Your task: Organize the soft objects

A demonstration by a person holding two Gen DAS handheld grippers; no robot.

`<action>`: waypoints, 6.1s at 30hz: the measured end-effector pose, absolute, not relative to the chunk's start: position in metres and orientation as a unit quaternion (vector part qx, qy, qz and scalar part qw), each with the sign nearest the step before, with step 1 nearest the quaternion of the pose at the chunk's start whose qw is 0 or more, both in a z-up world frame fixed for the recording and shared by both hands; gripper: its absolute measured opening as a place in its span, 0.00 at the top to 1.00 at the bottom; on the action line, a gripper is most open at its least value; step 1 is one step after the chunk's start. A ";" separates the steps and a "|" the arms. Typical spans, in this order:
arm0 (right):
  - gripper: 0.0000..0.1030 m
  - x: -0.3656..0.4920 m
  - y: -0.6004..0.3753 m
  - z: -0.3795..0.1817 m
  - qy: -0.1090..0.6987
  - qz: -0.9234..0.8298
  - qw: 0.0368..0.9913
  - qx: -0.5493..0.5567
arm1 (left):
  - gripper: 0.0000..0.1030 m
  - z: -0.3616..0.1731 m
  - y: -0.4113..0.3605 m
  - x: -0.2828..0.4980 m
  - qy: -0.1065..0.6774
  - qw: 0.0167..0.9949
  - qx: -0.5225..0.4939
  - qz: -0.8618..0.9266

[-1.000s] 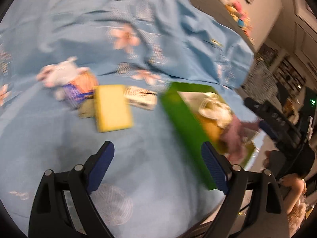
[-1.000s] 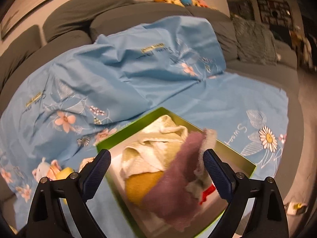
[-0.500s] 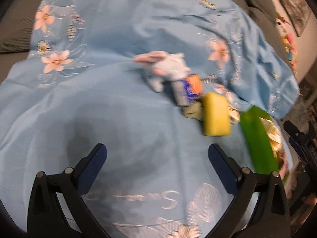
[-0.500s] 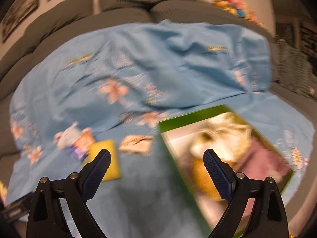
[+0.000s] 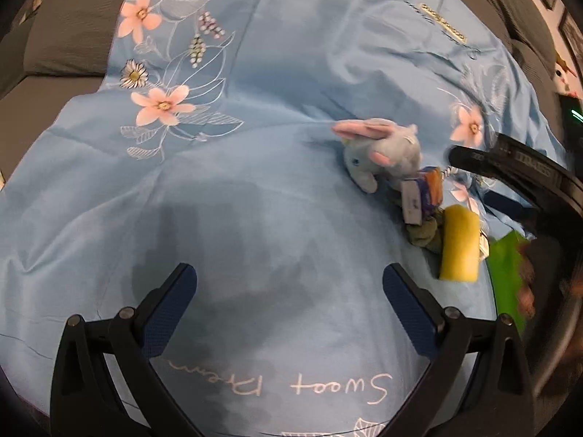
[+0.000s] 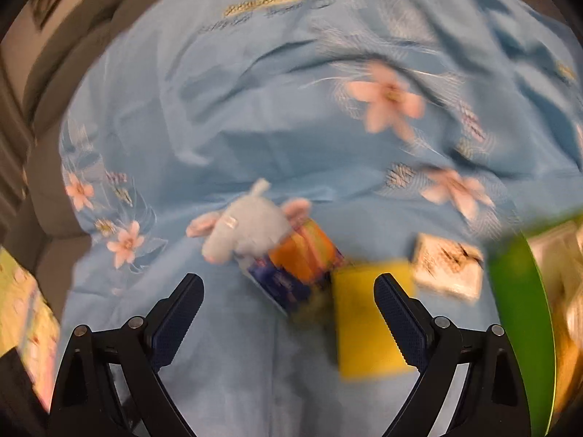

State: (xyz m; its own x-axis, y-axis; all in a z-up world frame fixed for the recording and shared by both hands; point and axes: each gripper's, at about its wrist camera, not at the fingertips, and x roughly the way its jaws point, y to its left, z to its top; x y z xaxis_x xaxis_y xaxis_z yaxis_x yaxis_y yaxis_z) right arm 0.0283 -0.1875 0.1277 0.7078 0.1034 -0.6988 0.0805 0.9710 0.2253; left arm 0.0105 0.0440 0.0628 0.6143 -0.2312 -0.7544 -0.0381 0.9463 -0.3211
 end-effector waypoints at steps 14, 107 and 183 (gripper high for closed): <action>0.11 0.155 -0.143 0.079 0.473 0.026 0.877 0.076 | 0.01 0.057 0.065 0.027 0.455 0.859 -0.222 -0.073; 0.30 -0.130 -0.406 0.145 0.248 -0.052 0.909 0.332 | 0.71 0.128 -0.289 -0.005 0.392 0.761 -0.110 -0.505; 0.08 -0.033 -0.239 0.108 0.355 -0.051 0.931 0.062 | 0.10 0.053 0.022 -0.018 0.422 0.875 -0.180 -0.155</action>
State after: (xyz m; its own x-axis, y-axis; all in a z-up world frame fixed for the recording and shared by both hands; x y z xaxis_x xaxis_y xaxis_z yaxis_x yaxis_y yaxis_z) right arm -0.0331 -0.2394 0.1080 0.7431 -0.0515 -0.6672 0.1399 0.9870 0.0797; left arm -0.0177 0.0224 0.0533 0.5957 -0.4223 -0.6833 0.1186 0.8876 -0.4452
